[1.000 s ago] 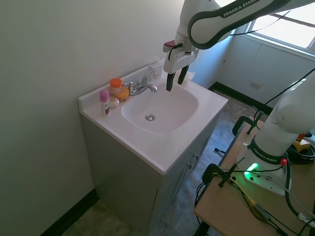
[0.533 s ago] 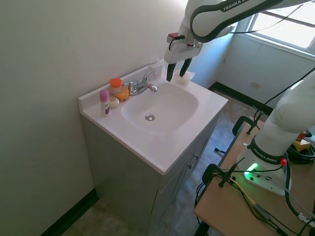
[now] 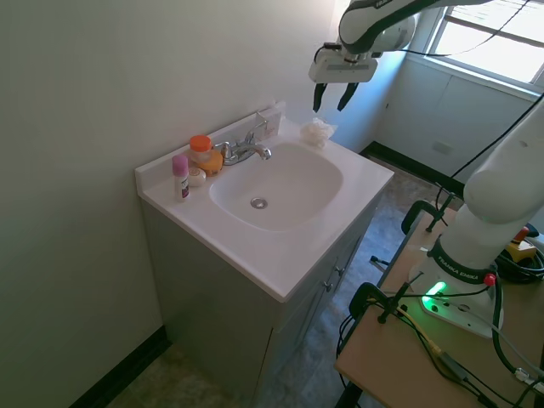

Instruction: Throw the tissue in the trash bin

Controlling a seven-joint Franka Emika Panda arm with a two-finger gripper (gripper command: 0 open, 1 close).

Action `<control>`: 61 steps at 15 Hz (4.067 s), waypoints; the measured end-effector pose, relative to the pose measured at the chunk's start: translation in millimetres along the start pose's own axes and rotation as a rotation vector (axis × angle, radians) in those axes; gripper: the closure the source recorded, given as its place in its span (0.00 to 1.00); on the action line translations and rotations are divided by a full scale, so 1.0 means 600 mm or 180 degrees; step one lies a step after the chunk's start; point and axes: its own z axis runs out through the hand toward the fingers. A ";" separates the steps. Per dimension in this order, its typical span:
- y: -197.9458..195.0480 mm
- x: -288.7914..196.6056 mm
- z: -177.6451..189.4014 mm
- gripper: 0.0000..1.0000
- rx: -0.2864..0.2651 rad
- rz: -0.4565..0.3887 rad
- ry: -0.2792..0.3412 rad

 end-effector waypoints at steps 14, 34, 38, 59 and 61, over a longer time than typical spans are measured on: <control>-0.083 0.085 0.186 1.00 -0.0353 0.0362 0.0016; -0.005 0.152 0.106 1.00 -0.0119 0.0501 0.0151; 0.092 0.230 0.124 1.00 -0.0216 0.0812 0.0148; 0.104 0.291 0.134 0.00 -0.0077 0.0878 0.0096; 0.117 0.258 0.081 0.00 0.0044 0.0737 0.0066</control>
